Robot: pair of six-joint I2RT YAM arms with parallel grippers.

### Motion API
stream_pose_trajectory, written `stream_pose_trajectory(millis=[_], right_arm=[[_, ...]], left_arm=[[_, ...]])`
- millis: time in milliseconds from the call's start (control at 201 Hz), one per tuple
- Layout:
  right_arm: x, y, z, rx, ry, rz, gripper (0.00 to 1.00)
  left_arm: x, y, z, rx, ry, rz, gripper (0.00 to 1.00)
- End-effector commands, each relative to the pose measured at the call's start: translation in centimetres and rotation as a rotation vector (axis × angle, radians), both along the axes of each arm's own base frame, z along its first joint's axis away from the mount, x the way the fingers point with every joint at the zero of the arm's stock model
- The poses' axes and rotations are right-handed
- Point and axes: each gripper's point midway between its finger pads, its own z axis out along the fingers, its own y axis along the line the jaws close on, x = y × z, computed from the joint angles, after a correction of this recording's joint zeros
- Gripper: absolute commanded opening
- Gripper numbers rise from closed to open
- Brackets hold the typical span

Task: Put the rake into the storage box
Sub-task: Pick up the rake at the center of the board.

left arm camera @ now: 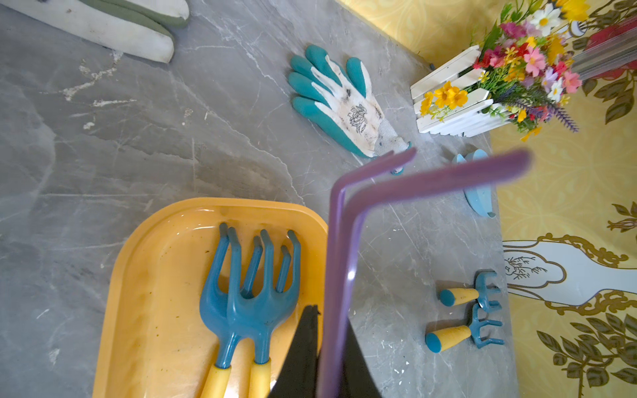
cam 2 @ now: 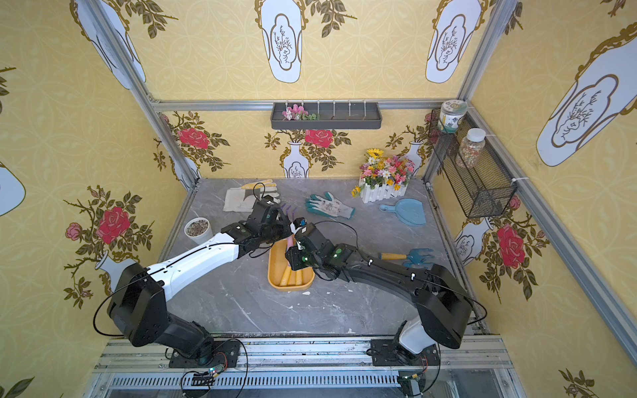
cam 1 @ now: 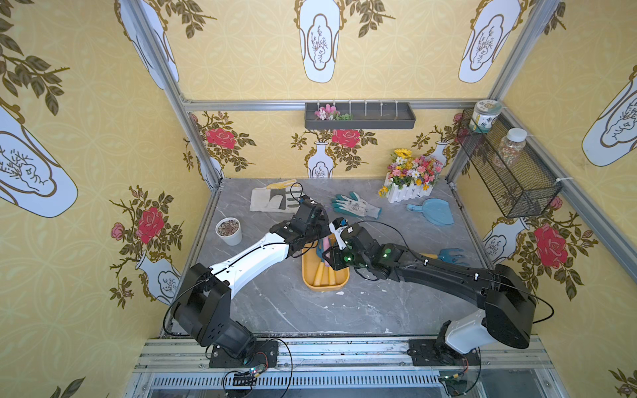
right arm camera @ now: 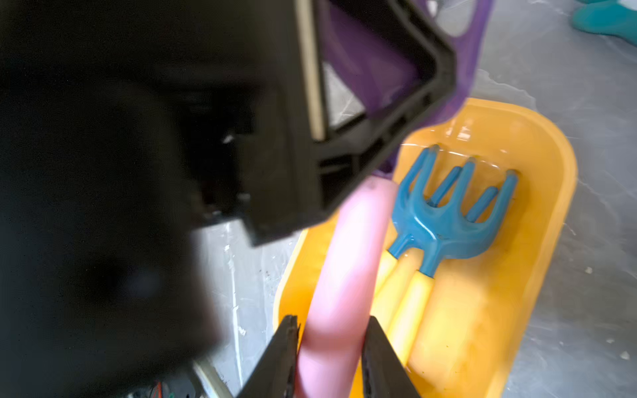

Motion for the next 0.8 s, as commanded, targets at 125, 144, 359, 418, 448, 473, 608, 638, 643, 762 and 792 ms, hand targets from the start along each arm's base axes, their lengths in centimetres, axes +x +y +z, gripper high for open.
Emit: stream_pose_trajectory(millis=[125, 144, 359, 418, 448, 473, 608, 638, 643, 762, 792], right_arm=[[0.4, 0.6, 0.0, 0.012, -0.018, 0.018, 0.14], [0.4, 0.6, 0.0, 0.013, -0.017, 0.020, 0.12], [0.2, 0.6, 0.3, 0.035, -0.017, 0.035, 0.06], [0.1, 0.6, 0.4, 0.042, -0.012, 0.044, 0.05], [0.0, 0.6, 0.4, 0.046, -0.010, 0.050, 0.05], [0.0, 0.6, 0.6, 0.054, -0.011, 0.055, 0.05], [0.0, 0.6, 1.0, 0.094, 0.000, 0.076, 0.04], [0.0, 0.5, 1.1, 0.101, 0.004, 0.079, 0.03], [0.0, 0.5, 1.1, 0.102, 0.005, 0.079, 0.03], [0.3, 0.1, 1.2, 0.145, 0.027, 0.069, 0.02], [0.3, -0.1, 1.1, 0.160, 0.038, 0.071, 0.02]], left_arm=[[0.2, -1.1, 0.6, -0.038, -0.019, -0.041, 0.03], [0.2, -1.1, 0.6, -0.037, -0.020, -0.042, 0.03], [0.0, -1.4, 1.1, -0.064, -0.039, -0.057, 0.26], [0.0, -1.6, 1.4, -0.077, -0.050, -0.066, 0.30], [-0.1, -1.7, 1.5, -0.084, -0.055, -0.074, 0.33], [-0.1, -1.8, 1.8, -0.092, -0.062, -0.079, 0.36], [-0.3, -2.0, 2.4, -0.117, -0.086, -0.094, 0.41], [-0.3, -2.0, 2.4, -0.117, -0.088, -0.096, 0.41], [-0.3, -2.0, 2.4, -0.116, -0.088, -0.096, 0.41], [-0.3, -2.1, 2.6, -0.120, -0.096, -0.104, 0.49], [-0.4, -2.2, 2.8, -0.125, -0.099, -0.109, 0.51]])
